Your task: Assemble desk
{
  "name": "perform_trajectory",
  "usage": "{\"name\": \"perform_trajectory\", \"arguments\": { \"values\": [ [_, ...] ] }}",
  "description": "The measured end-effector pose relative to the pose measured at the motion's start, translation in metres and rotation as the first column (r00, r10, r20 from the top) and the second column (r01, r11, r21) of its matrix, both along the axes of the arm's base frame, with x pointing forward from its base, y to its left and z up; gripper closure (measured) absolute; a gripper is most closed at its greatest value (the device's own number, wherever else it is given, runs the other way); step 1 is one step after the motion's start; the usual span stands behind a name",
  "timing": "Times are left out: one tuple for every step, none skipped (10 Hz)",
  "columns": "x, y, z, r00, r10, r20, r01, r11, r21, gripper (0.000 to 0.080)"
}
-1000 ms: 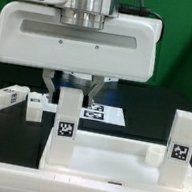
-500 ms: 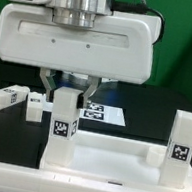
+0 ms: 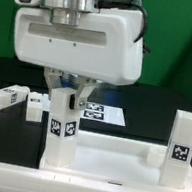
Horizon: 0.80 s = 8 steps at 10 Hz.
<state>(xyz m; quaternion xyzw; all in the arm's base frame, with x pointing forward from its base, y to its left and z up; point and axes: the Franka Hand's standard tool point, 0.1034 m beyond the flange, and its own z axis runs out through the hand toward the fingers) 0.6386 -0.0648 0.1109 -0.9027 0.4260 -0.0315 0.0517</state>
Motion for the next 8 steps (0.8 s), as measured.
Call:
{"name": "perform_trajectory", "arguments": {
  "values": [
    [0.0002,0.0001,0.0001,0.997,-0.073,-0.004,0.073,0.997,0.010,0.0509],
    [0.0003,0.0000,0.0002,0.982,-0.186,-0.013,0.186,0.982,0.023,0.0509],
    [0.0005,0.0001,0.0004,0.966,-0.258,-0.020,0.259,0.965,0.035,0.0509],
    [0.0006,0.0000,0.0005,0.950,-0.311,-0.025,0.311,0.949,0.042,0.0509],
    [0.0006,0.0001,0.0004,0.951,-0.309,-0.025,0.310,0.950,0.041,0.0508],
    [0.0000,0.0001,0.0004,0.963,-0.269,-0.026,0.270,0.962,0.035,0.0508],
    [-0.0017,0.0012,0.0009,0.975,-0.217,-0.039,0.218,0.975,0.033,0.0318],
    [-0.0018,0.0005,0.0025,0.991,-0.129,-0.043,0.130,0.991,0.022,0.0188]
  ]
}}
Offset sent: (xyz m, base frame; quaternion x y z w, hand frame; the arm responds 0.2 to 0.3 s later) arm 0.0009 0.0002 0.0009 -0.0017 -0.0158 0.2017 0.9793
